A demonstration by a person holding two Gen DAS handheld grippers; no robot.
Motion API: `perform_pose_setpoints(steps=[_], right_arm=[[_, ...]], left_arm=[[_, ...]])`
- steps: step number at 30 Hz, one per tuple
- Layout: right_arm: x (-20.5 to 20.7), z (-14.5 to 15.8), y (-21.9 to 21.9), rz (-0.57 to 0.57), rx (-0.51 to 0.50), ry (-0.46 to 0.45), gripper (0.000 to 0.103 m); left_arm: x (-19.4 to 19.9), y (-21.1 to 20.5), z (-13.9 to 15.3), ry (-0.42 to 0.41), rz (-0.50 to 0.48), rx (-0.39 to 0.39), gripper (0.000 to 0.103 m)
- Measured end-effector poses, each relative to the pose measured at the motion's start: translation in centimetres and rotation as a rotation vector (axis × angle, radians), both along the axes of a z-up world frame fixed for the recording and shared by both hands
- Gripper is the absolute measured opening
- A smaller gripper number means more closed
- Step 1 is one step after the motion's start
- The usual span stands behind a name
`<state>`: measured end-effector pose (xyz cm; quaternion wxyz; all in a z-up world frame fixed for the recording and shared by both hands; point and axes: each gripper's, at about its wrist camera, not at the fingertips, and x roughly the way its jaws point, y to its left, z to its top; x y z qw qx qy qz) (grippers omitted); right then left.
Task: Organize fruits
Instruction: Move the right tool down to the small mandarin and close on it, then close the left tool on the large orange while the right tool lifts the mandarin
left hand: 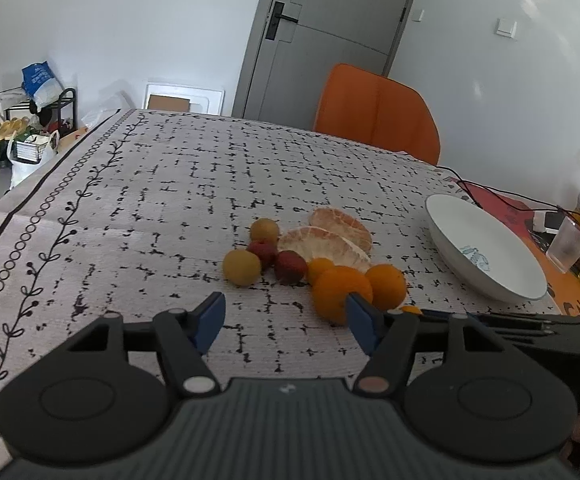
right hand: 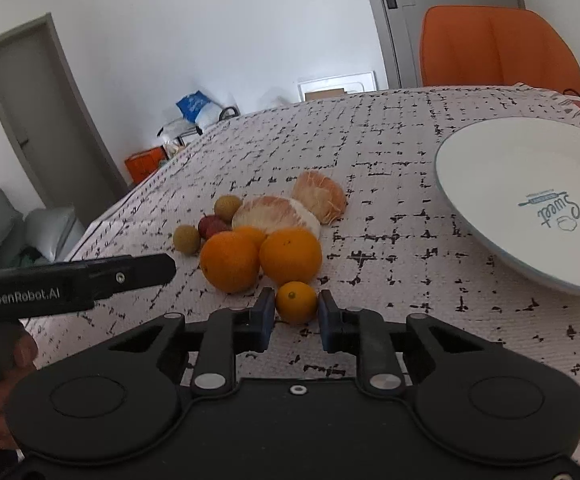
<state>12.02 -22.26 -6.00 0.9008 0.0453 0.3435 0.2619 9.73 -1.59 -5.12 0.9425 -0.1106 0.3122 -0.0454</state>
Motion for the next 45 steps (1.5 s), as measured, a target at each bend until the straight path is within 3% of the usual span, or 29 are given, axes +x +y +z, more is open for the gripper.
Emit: perform_pose_setpoints(steps=[15,19,21,26,29,30,34,37,45], right_arm=[[-0.4,1.2,-2.7,-0.063,0.029,-0.040,0.021],[-0.7,1.5,-3.1,-0.074,0.028,-0.051,0.021],[-0.8,1.7,-3.3,-0.079,0.032,-0.058,0.021],[-1.2,2.1,-3.9,-0.089,0.058,-0.079,0.021],[-1.3,2.3,-4.4,-0.091,0.074,-0.087,0.021],[-1.4,2.4,-4.6,-0.090,0.078,-0.093,0.021],[-1.4,2.6,-5.0,-0.095,0.083,-0.100,0.021],[-1.6,2.6,-5.1,-0.095,0.093,-0.099,0.021],[-1.8,2.2,-5.3,-0.092,0.101,-0.094,0.021]], left_arm=[[1.9,-2.3,-0.7,0.005,-0.037,0.007,0.064],[2.5,-2.8,-1.2,0.010,-0.052,-0.010,0.048],[2.5,-3.1,-1.1,0.005,-0.070,-0.025,0.034],[2.3,-4.0,-0.5,-0.007,-0.064,0.011,0.029],[2.0,-4.2,0.1,-0.026,-0.056,0.020,0.010],[2.0,-4.2,0.3,-0.028,-0.059,0.017,0.008],[2.2,-4.9,0.3,-0.025,-0.053,0.078,0.009],[2.3,-4.9,0.4,-0.009,-0.038,0.072,0.013],[2.2,-4.1,0.0,0.006,0.004,0.063,0.044]])
